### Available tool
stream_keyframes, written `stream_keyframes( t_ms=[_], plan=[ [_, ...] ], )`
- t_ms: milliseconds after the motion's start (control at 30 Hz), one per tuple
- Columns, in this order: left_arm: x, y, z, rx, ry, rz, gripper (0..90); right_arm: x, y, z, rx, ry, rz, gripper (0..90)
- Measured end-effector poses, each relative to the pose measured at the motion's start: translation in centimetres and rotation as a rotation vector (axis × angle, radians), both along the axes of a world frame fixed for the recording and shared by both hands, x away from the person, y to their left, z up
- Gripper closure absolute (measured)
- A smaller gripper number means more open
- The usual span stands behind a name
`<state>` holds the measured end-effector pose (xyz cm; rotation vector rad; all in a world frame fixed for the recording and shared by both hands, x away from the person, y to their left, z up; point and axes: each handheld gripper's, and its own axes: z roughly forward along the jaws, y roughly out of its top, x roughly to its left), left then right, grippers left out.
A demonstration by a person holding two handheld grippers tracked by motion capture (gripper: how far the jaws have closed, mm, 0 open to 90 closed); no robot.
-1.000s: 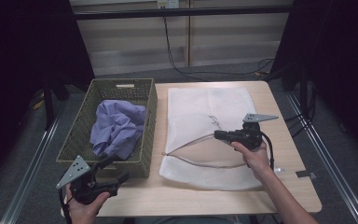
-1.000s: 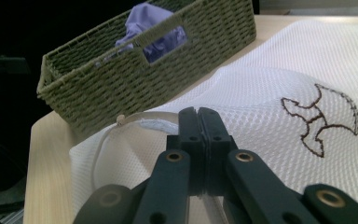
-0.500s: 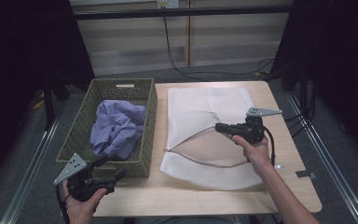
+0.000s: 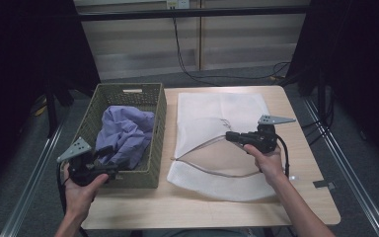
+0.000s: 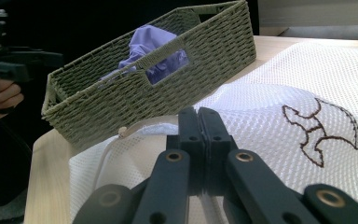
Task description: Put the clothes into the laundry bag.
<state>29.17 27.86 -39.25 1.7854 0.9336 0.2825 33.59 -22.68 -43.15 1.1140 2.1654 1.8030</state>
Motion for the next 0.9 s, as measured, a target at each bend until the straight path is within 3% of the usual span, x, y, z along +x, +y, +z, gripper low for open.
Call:
stream_keyframes(
  t_ms=[67,167,233,267,300,467,600,667,700,767,833,867,900],
  plan=[
    [1.0,0.1,0.3,0.017,0.025,0.021,15.1,0.0,0.0,-0.1,-0.001,0.004,0.002,89.4],
    [2.1,0.2,1.0,0.048,0.025,0.025,15.1,0.0,0.0,-0.1,0.007,0.010,0.003,89.5],
    [3.8,0.1,1.9,0.081,0.026,0.035,15.2,0.1,0.1,-0.3,0.002,0.010,0.007,89.4],
    [3.8,0.1,1.9,0.081,0.026,0.035,15.2,0.1,0.1,-0.3,0.002,0.010,0.007,89.4],
    [4.8,-0.2,2.4,0.123,0.024,0.043,15.2,0.1,0.2,-0.4,0.002,0.017,0.012,89.4],
    [6.9,-0.6,2.8,0.186,0.024,0.040,14.3,0.2,0.4,-0.5,0.003,0.019,0.015,89.4],
    [9.1,-0.8,2.2,0.187,0.075,0.045,11.3,0.3,0.3,-0.6,0.003,0.019,0.018,89.5],
    [10.2,-1.0,1.5,0.190,0.100,0.023,10.4,0.4,0.3,-0.6,0.003,0.021,0.018,89.4],
    [10.8,-0.9,1.1,0.191,0.127,0.024,8.4,0.3,0.3,-0.6,0.002,0.026,0.018,89.4],
    [12.0,-0.8,0.3,0.216,0.157,0.048,7.6,0.3,0.3,-0.7,0.001,0.025,0.019,89.5],
    [12.9,-0.8,-0.4,0.208,0.187,0.070,6.7,0.3,0.2,-0.7,-0.003,0.024,0.017,89.4],
    [13.7,-1.0,-1.0,0.225,0.216,0.063,6.4,0.3,0.1,-0.7,-0.002,0.020,0.018,89.4],
    [13.7,-1.0,-1.0,0.225,0.216,0.063,6.7,0.3,0.1,-0.7,-0.002,0.020,0.018,89.4]
  ],
)
